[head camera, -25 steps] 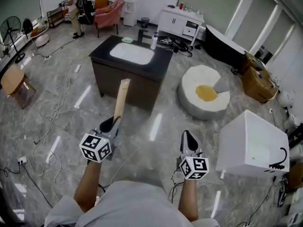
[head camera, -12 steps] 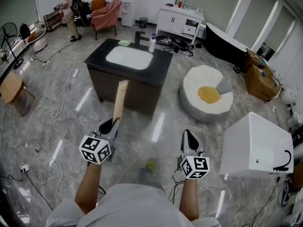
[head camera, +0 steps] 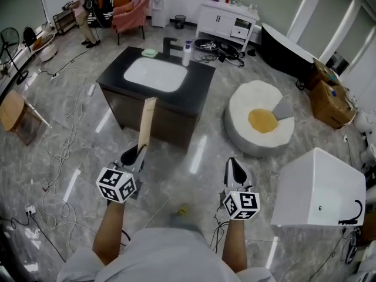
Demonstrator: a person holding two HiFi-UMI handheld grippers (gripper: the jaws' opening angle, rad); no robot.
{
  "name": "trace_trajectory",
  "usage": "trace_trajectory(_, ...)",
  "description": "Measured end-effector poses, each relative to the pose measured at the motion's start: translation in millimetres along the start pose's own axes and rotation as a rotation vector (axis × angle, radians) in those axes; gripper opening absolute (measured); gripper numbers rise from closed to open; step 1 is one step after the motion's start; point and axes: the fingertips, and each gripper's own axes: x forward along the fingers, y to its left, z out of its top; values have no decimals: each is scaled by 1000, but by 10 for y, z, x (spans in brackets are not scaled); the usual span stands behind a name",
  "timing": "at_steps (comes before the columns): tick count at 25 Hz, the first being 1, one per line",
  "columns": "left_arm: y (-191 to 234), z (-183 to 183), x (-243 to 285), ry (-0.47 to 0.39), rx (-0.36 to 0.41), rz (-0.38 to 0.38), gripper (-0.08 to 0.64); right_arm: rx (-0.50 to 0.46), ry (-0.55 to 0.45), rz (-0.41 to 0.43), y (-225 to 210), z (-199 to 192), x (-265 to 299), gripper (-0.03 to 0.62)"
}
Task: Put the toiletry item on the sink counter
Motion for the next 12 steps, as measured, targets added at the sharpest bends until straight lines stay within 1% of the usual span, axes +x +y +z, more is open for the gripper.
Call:
trace_trajectory(6,17,138,751,10,11,9,49,18,-14,13,-568,143,550,3)
trace_trajectory(12,-49,239,1276,13,25,6,49,27,-20,32,-933,207,910,3)
